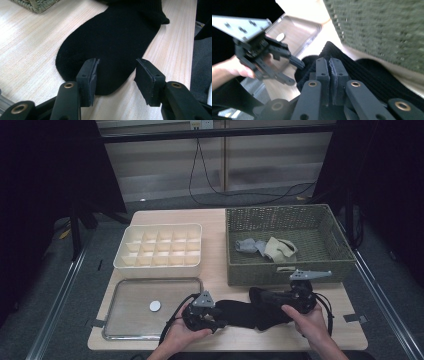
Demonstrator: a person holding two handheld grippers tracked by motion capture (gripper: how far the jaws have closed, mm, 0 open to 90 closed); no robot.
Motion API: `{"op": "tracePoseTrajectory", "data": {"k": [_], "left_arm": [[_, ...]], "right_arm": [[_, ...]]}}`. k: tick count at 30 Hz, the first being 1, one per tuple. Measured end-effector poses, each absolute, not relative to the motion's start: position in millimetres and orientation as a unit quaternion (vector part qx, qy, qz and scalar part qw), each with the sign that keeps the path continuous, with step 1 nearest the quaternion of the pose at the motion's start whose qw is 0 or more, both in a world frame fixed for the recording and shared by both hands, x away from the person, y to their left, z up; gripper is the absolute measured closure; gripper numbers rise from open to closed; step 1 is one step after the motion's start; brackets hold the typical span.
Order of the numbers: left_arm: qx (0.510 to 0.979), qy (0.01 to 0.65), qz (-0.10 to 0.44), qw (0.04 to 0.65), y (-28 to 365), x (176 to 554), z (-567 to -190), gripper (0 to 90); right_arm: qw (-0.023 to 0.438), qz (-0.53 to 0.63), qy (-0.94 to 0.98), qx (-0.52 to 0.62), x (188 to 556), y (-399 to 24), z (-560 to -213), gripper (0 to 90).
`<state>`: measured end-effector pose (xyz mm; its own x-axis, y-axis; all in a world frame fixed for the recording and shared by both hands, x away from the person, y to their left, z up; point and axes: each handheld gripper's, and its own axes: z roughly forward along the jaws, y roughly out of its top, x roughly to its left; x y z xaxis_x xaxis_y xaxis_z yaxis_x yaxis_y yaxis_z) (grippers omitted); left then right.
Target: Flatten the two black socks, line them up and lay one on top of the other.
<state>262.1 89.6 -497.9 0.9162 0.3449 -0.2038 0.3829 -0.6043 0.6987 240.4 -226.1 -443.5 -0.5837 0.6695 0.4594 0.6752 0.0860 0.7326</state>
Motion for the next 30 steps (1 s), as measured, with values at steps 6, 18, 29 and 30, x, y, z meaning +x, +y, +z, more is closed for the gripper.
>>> {"op": "tracePoseTrajectory", "data": {"k": [6,18,29,30], "left_arm": [[0.895,0.205,-0.026,0.396,89.7,262.6,-497.8,52.1],[0.887,0.218,-0.055,0.404,90.2,266.4,-496.0,56.4],[0.884,0.196,-0.041,0.421,75.8,266.4,-480.6,61.9],[0.88,0.199,-0.047,0.428,73.2,267.0,-479.4,62.6]], "right_arm": [[-0.005,-0.515,-0.728,-0.452,236.6,-233.4,-432.5,86.3],[-0.018,-0.526,-0.717,-0.457,229.7,-256.7,-428.2,86.1],[-0.025,-0.519,-0.715,-0.468,225.4,-275.8,-434.2,86.1],[-0.025,-0.519,-0.712,-0.472,225.1,-278.1,-435.6,86.1]]}}
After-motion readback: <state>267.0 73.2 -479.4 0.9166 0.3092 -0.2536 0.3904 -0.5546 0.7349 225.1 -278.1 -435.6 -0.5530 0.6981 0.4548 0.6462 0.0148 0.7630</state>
